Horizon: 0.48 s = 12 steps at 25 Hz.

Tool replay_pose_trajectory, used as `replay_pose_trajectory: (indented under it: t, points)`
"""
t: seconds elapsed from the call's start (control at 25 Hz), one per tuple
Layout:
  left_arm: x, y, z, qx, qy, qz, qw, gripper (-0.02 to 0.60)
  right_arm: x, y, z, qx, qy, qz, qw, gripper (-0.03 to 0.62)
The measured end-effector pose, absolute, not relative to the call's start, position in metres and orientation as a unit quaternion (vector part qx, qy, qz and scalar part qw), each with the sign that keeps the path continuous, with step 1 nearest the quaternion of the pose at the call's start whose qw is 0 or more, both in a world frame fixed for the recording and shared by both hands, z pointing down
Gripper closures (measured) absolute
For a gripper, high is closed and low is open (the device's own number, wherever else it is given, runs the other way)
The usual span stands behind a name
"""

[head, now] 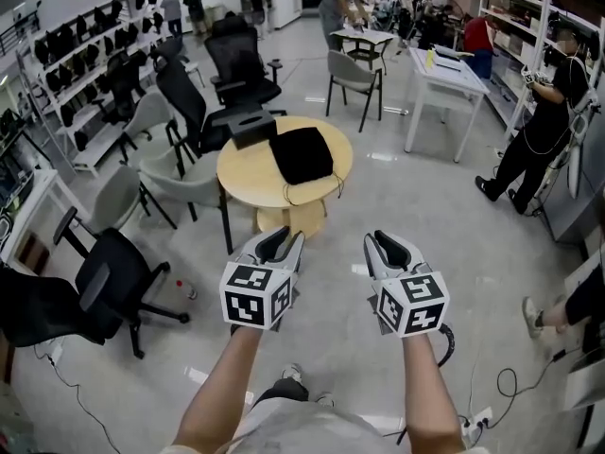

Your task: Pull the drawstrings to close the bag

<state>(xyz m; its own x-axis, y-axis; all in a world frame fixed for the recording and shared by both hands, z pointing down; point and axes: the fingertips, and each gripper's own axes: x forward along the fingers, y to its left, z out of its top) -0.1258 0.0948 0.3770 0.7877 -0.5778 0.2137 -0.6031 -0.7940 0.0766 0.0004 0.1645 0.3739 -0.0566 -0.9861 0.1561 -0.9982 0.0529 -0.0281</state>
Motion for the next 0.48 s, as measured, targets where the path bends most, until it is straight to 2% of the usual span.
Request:
replay_pose_trajectory:
  t: [0.2, 0.28, 0.48]
  points:
    - [-0.115, 0.077, 0.379, 0.94, -0.323, 0.082, 0.077, 0.466, 0.008, 0.147, 0.379, 0.673, -0.735, 0.062, 0.055, 0.499]
    - [-0.108, 0.068, 0.381, 0.939, -0.324, 0.082, 0.08, 0.436, 0.013, 0.137, 0.382, 0.671, -0.737, 0.063, 0.059, 0.489]
    - [-0.09, 0.036, 0.387, 0.937, -0.328, 0.085, 0.083, 0.408, 0.031, 0.105, 0.389, 0.666, -0.74, 0.066, 0.065, 0.473]
